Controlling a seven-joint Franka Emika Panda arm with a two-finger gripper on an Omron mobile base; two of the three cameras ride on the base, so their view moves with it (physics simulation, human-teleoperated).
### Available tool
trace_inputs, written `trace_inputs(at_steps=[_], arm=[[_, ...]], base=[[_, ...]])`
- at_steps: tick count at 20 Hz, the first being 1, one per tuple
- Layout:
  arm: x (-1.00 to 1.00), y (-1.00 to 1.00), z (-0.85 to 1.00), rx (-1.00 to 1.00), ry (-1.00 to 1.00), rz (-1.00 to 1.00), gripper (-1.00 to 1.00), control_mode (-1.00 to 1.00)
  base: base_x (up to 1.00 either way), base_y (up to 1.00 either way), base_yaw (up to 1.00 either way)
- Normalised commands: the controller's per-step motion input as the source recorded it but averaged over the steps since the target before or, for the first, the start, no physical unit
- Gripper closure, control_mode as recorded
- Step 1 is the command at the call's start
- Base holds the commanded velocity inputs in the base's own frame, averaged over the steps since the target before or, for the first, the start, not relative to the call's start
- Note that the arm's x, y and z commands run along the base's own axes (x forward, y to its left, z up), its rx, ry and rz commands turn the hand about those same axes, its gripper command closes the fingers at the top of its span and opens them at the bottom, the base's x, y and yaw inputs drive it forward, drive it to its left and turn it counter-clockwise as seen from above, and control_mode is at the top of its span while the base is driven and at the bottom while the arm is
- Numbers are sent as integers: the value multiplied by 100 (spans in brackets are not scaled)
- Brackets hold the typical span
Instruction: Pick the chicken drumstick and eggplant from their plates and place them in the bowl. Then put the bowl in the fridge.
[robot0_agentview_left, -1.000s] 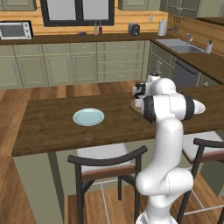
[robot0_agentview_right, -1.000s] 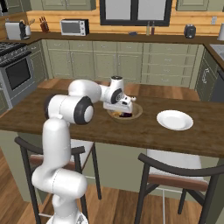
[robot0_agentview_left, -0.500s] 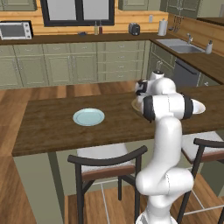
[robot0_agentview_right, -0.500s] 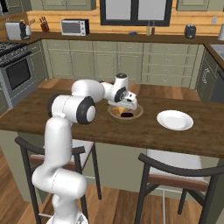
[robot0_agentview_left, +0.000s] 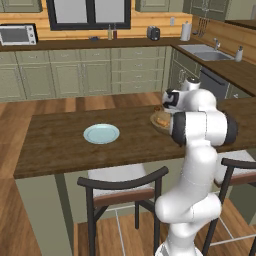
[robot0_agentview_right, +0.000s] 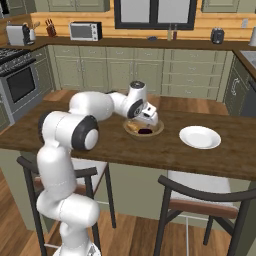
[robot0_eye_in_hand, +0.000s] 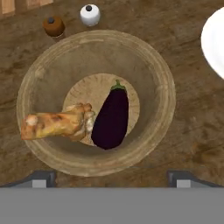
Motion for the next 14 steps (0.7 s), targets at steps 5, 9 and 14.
trace_inputs(at_steps=[5, 9, 14], arm=[[-98, -12, 27, 0, -6, -30, -100, -100], [-66, -26, 24, 11, -3, -30, -100, -100], [-6, -34, 7, 21, -7, -15, -100, -100]], base=[[0, 0, 0], [0, 0, 0], [0, 0, 0]])
